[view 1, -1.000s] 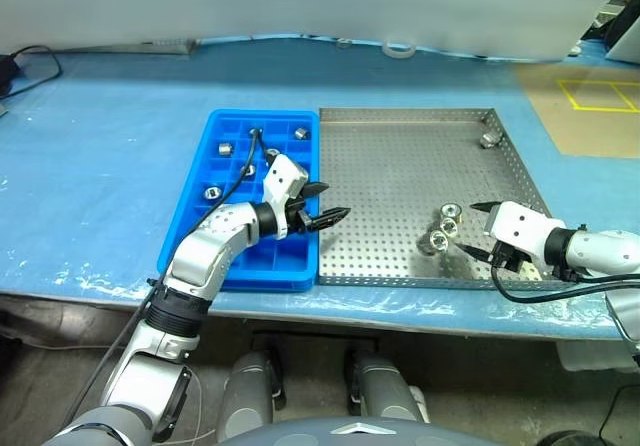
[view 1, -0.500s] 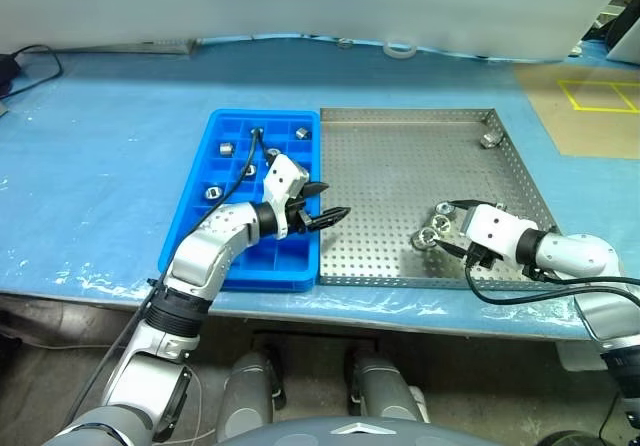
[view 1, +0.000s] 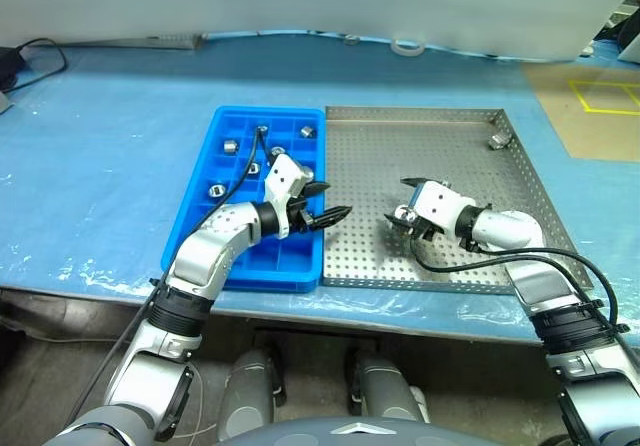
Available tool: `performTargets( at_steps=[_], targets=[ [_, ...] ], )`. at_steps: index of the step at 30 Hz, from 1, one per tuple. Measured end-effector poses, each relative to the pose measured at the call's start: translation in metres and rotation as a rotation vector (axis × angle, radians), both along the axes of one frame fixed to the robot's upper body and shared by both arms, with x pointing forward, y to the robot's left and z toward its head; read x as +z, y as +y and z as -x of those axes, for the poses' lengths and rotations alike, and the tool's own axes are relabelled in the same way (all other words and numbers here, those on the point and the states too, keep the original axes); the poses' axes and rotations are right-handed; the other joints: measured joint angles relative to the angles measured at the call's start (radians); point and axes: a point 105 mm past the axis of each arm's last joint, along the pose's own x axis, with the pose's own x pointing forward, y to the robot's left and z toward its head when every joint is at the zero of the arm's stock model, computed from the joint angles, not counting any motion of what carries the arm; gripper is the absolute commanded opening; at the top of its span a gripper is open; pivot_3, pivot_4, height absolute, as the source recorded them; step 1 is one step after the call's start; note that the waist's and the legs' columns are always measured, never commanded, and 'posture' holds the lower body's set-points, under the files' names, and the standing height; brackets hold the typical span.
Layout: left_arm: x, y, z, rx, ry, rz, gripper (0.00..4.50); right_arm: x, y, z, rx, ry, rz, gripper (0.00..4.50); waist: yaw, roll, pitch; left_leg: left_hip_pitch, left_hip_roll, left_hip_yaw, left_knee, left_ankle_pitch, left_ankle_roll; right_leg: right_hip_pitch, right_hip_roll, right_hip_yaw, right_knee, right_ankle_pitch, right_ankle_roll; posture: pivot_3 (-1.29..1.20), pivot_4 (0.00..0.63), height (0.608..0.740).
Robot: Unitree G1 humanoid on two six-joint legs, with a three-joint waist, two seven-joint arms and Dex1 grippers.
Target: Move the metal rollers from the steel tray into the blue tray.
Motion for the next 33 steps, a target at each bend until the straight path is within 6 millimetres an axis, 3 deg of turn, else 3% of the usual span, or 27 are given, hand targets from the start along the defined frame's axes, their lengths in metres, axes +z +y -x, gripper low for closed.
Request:
performTargets(
  at_steps=[7, 14, 17, 21, 27, 33],
  targets=[
    [-0.001, 0.0, 0.0, 0.005, 0.001, 0.001, 3.65, -0.005, -0.019, 0.007, -0.012, 0.087, 0.003, 3.83, -0.003, 0.0, 0.0, 0.001, 0.0, 0.0, 0.0, -0.001, -0.002, 0.0, 0.0, 0.0, 0.001, 0.0, 0.0, -0.19, 0.15, 0.74],
    [-0.001, 0.0, -0.001, 0.011, 0.001, -0.002, 3.65, 0.03, -0.042, 0.02, 0.019, 0.096, 0.07, 3.83, -0.003, 0.0, 0.0, 0.002, 0.0, 0.0, 0.0, 0.0, -0.001, 0.002, 0.0, 0.0, 0.001, 0.0, 0.0, -0.22, 0.15, 0.74],
    [-0.001, -0.001, -0.001, 0.007, 0.001, 0.001, 3.65, 0.025, -0.051, 0.018, 0.026, 0.117, 0.121, 3.83, -0.005, 0.0, 0.0, 0.004, 0.0, 0.0, 0.0, -0.001, -0.002, 0.003, 0.0, 0.0, 0.001, 0.0, 0.0, -0.23, 0.15, 0.74],
    [-0.001, -0.001, -0.002, 0.004, 0.004, -0.003, 3.65, 0.012, -0.052, 0.016, 0.07, 0.17, 0.171, 3.83, -0.008, 0.0, 0.0, 0.003, 0.0, 0.0, 0.0, 0.0, -0.001, 0.002, 0.0, 0.0, 0.001, 0.0, 0.0, -0.24, 0.15, 0.74],
    [-0.001, -0.004, -0.003, -0.004, 0.01, -0.001, 3.65, 0.025, -0.052, -0.006, 0.104, 0.138, 0.218, 3.83, -0.01, 0.0, 0.0, 0.002, 0.001, 0.001, 0.001, 0.001, 0.0, 0.001, 0.0, 0.0, 0.002, 0.0, 0.0, -0.23, 0.15, 0.74],
    [-0.002, -0.005, -0.003, -0.005, 0.013, -0.001, 3.65, 0.012, -0.05, -0.01, 0.148, 0.221, 0.239, 3.83, -0.006, 0.0, 0.0, 0.0, 0.001, 0.001, 0.002, 0.0, 0.002, 0.001, 0.0, -0.001, 0.001, 0.0, 0.0, -0.22, 0.15, 0.74]
  ],
)
